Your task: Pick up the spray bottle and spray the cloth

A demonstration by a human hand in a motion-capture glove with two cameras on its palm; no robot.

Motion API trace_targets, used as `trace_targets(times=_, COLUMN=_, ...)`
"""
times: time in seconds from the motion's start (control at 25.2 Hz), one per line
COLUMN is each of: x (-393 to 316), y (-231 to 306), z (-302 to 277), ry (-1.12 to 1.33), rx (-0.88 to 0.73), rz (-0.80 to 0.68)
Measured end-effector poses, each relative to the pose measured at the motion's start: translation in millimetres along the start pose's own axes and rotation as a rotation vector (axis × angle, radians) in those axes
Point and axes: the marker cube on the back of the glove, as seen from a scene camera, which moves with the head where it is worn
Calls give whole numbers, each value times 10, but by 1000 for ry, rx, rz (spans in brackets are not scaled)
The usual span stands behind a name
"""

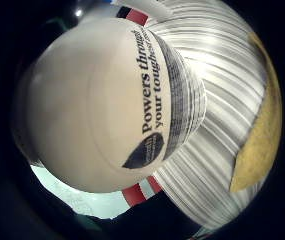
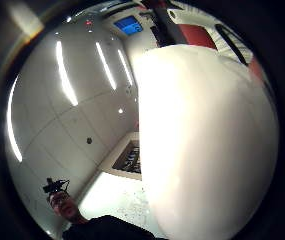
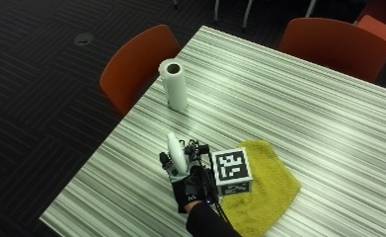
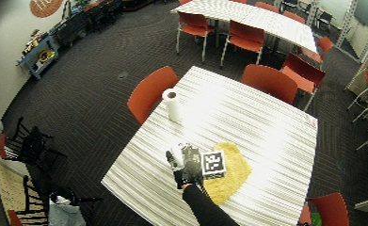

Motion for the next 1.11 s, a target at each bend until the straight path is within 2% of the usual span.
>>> trace_targets(times=0.83, x=148, y=270, z=350, ry=29, rx=-84, rz=13)
trace_targets(times=1.11, x=162, y=421, z=535, ry=99, rx=-194, rz=25)
